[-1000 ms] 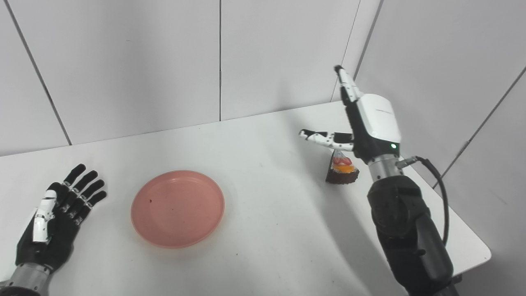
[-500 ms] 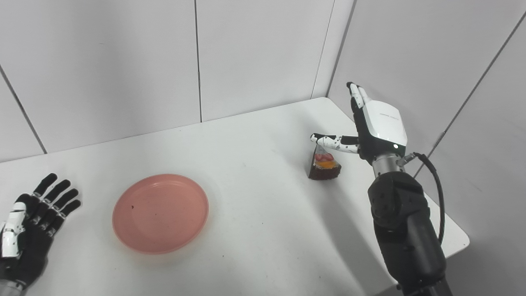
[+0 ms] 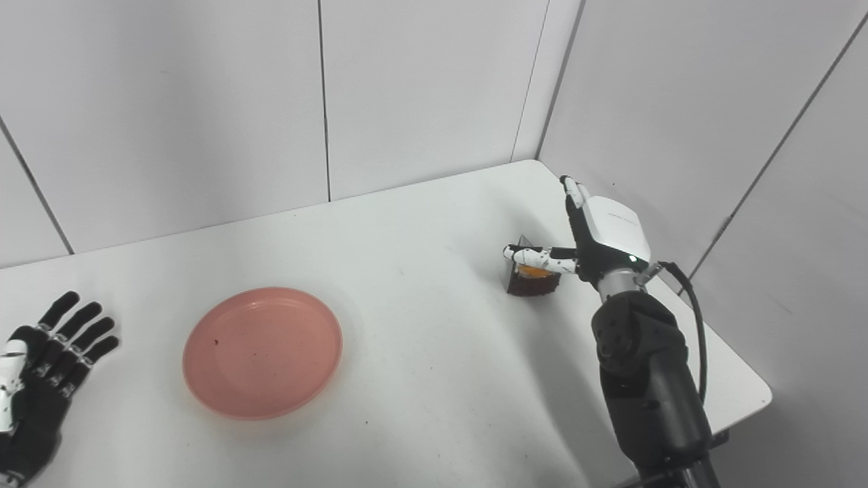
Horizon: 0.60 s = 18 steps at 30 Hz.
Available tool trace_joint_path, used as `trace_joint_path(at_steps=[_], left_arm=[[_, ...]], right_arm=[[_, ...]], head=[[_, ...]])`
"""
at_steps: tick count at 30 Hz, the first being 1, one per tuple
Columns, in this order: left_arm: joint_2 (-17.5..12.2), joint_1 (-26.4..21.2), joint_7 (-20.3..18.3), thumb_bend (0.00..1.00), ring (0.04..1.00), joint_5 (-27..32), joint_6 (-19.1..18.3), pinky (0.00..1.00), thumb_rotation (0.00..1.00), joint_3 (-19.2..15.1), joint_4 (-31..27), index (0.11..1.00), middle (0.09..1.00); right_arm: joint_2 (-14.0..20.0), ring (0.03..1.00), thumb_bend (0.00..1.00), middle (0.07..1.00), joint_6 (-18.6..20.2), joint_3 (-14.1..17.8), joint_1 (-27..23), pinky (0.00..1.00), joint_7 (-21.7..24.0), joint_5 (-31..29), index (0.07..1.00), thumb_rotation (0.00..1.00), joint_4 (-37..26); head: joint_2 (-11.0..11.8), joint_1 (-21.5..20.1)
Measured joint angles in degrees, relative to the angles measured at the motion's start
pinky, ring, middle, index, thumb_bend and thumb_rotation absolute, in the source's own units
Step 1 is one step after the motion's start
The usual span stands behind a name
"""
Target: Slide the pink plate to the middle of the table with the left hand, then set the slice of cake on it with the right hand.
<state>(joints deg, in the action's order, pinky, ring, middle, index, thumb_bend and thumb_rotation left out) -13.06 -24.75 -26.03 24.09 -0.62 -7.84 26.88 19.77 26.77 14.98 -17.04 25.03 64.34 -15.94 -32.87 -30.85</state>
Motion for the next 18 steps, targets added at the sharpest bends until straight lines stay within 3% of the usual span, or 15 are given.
trace_joint_path(at_steps=[6, 11, 18], left_arm=[[-0.1, 0.3, 0.1, 0.45, 0.850, 0.0, -0.3, 0.83, 0.94, 0.0, -0.7, 0.865, 0.870], [-0.2, 0.6, 0.6, 0.45, 0.847, 0.0, -0.5, 0.83, 0.95, 0.0, -1.2, 0.864, 0.868], [-0.3, 1.2, 1.2, 0.45, 0.852, 0.0, -0.8, 0.83, 0.96, 0.0, -2.3, 0.871, 0.873]], right_arm=[[0.3, 0.915, 1.00, 0.972, 0.0, -0.4, -1.3, 0.77, 0.7, -0.7, 0.982, 0.72, 3.9], [1.4, 0.885, 1.00, 0.959, 0.0, -1.2, -2.3, 0.70, 1.8, -1.5, 0.954, 0.71, 7.6], [2.3, 0.939, 1.00, 0.985, 0.0, -1.5, -3.3, 0.81, 1.7, -2.0, 0.978, 0.69, 9.4]], head=[[-0.4, 0.0], [-0.6, 0.0], [-1.4, -0.3]])
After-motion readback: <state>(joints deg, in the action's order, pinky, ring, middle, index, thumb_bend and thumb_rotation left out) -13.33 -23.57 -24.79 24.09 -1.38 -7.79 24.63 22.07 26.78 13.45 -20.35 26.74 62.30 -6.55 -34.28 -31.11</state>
